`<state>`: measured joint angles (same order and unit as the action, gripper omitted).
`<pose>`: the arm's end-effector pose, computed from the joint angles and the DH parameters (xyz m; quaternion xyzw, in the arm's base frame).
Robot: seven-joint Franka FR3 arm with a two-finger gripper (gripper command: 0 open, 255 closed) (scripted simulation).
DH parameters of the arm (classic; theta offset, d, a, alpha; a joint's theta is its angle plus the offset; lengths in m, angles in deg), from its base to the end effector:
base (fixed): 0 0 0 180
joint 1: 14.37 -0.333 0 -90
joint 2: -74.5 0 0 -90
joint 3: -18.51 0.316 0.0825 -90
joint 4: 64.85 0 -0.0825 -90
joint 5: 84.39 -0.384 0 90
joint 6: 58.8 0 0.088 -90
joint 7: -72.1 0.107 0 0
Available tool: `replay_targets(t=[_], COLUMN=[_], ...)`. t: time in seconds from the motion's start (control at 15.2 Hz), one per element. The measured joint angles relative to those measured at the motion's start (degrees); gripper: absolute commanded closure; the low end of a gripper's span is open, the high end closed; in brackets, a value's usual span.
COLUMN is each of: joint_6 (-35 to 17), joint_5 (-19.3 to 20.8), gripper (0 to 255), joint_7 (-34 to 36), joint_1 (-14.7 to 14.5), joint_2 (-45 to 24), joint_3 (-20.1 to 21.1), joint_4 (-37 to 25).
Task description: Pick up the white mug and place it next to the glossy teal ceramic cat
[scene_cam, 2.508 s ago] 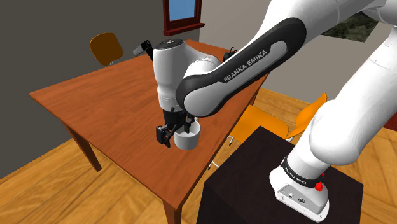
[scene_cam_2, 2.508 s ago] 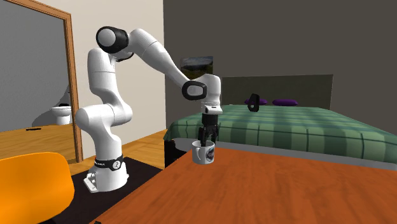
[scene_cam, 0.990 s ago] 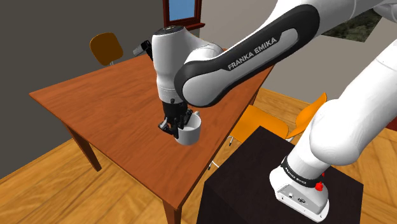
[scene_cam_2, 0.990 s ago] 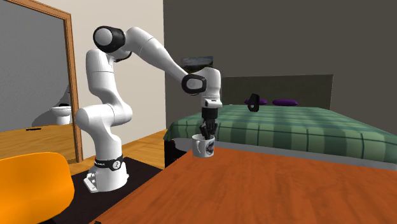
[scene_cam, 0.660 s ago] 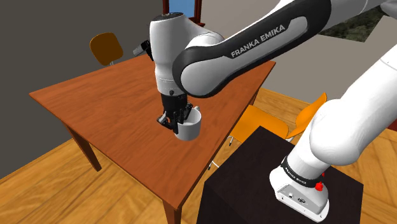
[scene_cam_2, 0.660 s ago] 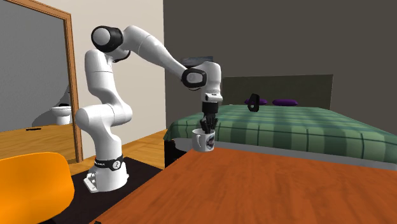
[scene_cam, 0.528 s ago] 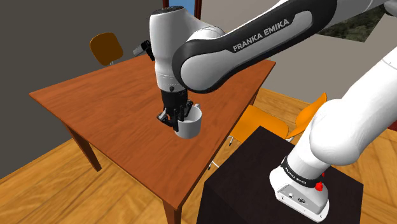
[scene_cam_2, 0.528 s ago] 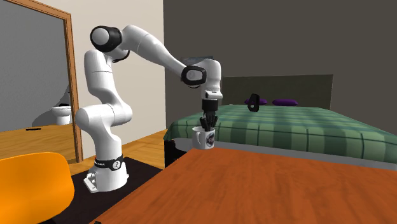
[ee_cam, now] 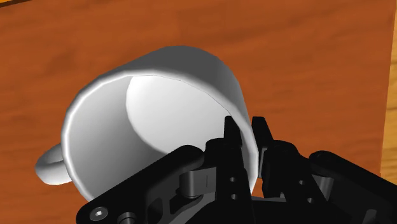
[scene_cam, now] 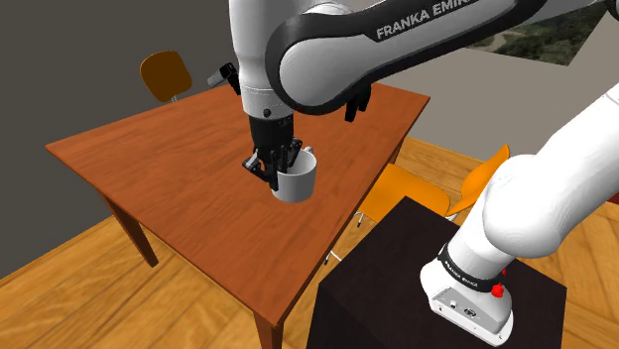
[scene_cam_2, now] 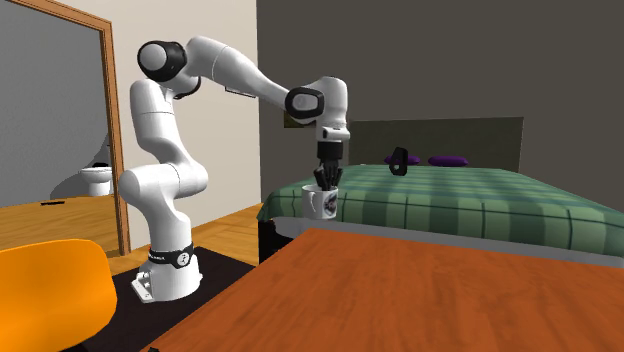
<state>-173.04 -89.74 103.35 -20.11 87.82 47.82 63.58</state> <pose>0.3857 0.2868 0.4480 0.9997 0.0061 -0.0097 0.0234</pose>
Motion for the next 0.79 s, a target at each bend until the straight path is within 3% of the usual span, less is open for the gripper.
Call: replay_targets(t=[0.79], joint_6=[9.2], joint_5=[-0.4], gripper=[255], joint_7=[-0.7], joint_1=[0.1], joint_2=[2.0], joint_3=[-1.1], joint_4=[-7.3])
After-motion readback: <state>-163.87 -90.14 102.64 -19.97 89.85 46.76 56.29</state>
